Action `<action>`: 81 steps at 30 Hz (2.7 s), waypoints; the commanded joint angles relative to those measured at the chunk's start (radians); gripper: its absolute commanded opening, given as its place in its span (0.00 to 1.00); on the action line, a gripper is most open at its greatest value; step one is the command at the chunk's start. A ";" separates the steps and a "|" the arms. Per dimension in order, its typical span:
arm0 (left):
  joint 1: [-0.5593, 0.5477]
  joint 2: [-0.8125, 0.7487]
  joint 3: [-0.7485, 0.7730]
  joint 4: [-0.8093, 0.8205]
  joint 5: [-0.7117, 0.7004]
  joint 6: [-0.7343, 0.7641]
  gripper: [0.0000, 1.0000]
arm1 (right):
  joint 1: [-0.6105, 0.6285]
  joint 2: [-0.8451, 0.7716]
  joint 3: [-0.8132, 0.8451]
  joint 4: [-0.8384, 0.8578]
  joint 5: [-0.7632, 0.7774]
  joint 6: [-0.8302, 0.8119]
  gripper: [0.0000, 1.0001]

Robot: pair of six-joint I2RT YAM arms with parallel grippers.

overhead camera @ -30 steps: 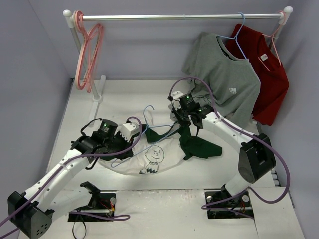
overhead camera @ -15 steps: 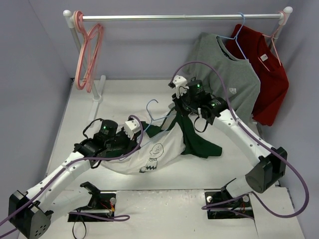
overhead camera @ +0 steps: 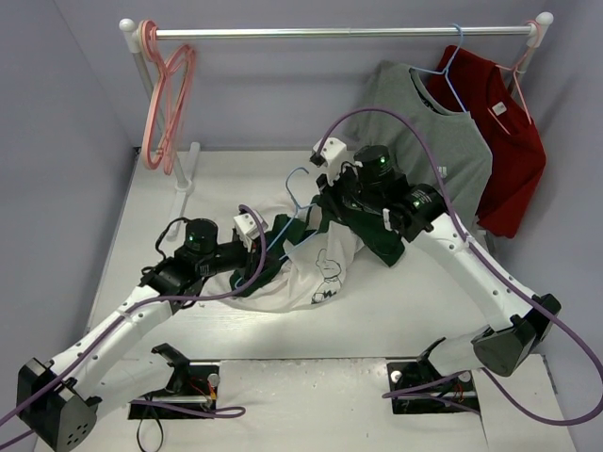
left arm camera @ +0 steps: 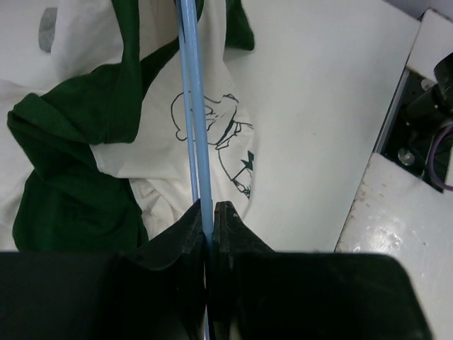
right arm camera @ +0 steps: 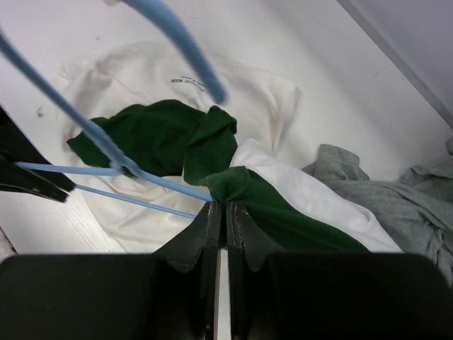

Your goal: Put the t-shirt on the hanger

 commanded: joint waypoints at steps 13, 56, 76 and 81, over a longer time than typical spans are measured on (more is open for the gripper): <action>-0.008 -0.010 -0.166 0.622 0.072 -0.227 0.00 | 0.095 -0.040 0.026 0.079 -0.075 0.045 0.07; -0.008 0.016 -0.213 0.774 0.132 -0.325 0.00 | -0.114 0.027 -0.024 0.056 -0.019 -0.417 0.61; -0.008 0.120 -0.010 0.510 0.213 -0.167 0.00 | -0.016 0.024 0.038 -0.001 -0.182 -0.408 0.41; -0.008 0.140 0.024 0.486 0.216 -0.153 0.00 | -0.002 0.009 0.028 0.013 -0.197 -0.396 0.41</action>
